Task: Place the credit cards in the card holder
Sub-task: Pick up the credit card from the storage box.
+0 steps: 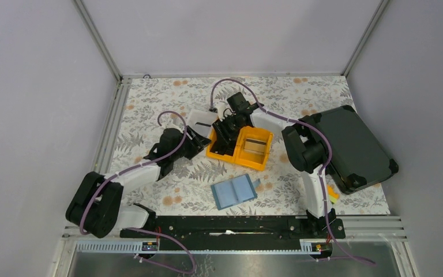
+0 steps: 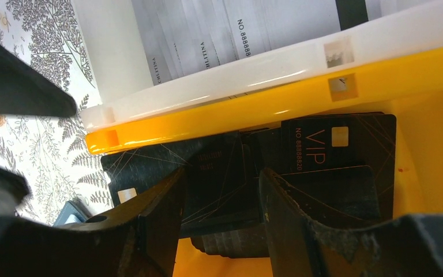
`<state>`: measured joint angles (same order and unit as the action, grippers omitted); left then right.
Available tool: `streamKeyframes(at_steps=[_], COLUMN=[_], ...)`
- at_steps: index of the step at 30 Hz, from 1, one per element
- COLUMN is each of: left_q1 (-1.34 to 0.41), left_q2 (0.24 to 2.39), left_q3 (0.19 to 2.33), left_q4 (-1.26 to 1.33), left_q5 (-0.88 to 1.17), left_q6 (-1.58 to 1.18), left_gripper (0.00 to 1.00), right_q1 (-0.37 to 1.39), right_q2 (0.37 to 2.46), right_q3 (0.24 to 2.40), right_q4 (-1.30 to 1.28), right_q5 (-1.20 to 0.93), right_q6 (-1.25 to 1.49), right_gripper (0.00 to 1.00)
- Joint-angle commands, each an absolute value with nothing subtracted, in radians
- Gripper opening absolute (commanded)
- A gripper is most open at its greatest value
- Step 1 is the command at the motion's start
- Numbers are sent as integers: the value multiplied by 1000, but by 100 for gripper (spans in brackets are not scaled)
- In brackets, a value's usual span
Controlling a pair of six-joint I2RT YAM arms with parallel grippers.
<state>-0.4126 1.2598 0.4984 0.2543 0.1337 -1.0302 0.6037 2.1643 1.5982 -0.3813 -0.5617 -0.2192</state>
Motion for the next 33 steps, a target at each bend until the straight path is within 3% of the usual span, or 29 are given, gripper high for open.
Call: streamKeyframes(at_steps=[1,9,22,33], left_q1=[-470,-510,-535,-558], left_q2=[1350,1436,1228,1298], left_q3=[495,482,446,434], left_q4=[498,524,321,380], left_q5=[166,134,-78,-22], left_q6=[-1189,-1232,-1150,-1193], left_gripper=[56,47,44,36], right_q1=[598,598,597,598], right_q2=[2127,2128,2137,2131], right_q3=[1585,1586,1590,1583], right_q4=[-377,-379,-379,-379], right_q5=[-555,-560,-557,-551], right_q6=[-189,-188,-186,-184], right_gripper=[56,56,56,55])
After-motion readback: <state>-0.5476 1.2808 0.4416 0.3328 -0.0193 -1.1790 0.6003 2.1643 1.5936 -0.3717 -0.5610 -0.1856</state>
